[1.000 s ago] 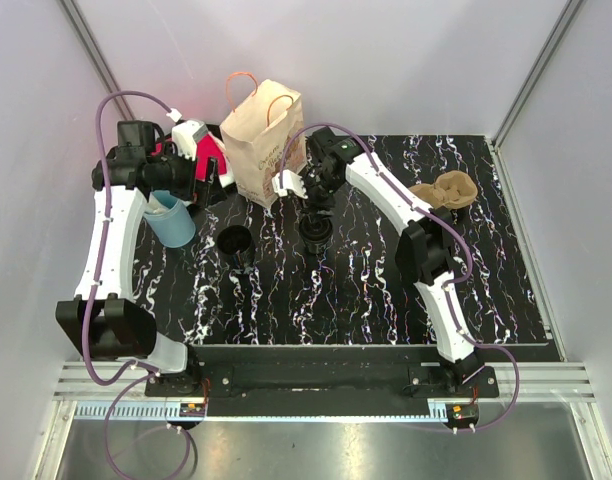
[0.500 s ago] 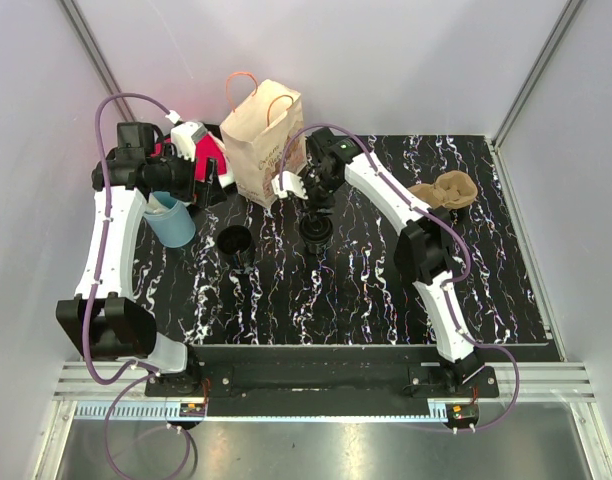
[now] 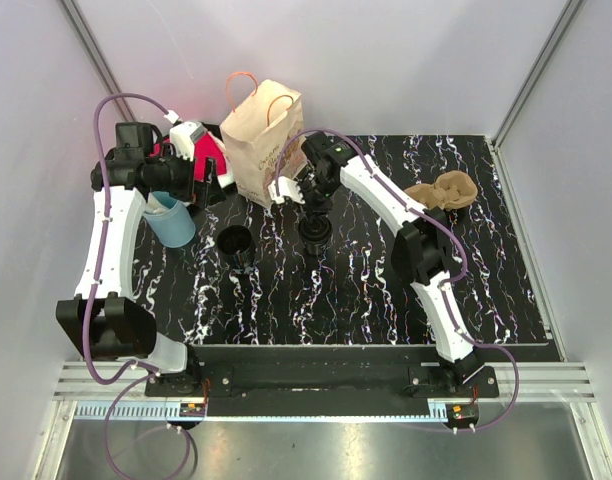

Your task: Pack the takeout coffee

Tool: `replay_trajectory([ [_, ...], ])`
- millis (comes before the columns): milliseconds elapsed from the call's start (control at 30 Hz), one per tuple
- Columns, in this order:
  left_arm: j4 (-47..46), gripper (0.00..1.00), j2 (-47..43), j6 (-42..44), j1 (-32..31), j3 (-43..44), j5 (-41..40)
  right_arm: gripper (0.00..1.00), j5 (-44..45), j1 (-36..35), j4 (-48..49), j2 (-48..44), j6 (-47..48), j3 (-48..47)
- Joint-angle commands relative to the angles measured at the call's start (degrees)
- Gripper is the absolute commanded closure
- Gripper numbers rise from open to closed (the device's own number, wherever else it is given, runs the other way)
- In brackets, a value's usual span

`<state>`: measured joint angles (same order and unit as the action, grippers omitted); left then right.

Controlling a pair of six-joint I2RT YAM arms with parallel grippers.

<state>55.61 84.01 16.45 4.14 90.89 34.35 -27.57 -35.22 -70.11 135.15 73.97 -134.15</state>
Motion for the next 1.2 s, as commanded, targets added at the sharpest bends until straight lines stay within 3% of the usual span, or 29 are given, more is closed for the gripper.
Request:
replay_trajectory([
  [0, -2.4, 0.01, -0.1, -0.6, 0.4, 0.2, 2.0, 0.89, 1.4, -0.9, -2.0, 0.6, 0.7, -1.6],
  [133, -2.4, 0.01, -0.1, -0.7, 0.5, 0.3, 2.0, 1.00, 2.2, -0.9, -2.9, -0.4, 0.7, -1.6],
  [400, -2.4, 0.01, 0.1, -0.4, 0.5, 2.4, 2.1, 1.00, 3.3, -0.9, -7.1, -4.3, -4.9, -3.0],
  [733, -2.2, 0.01, 4.6, 2.8, 0.3, 13.5, 2.2, 1.00, 1.3, 1.2, -6.9, -15.5, -23.6, 2.6],
  [967, -3.1, 0.01, 11.2, 6.5, -6.4, 26.9, 0.5, 1.00, -3.2, 5.4, 2.7, -29.1, -36.6, 13.4],
  [1167, -6.0, 0.01, 19.3, 9.3, -14.3, 31.9, -7.4, 1.00, -2.6, 6.0, 10.6, -40.3, -45.1, 20.8],
])
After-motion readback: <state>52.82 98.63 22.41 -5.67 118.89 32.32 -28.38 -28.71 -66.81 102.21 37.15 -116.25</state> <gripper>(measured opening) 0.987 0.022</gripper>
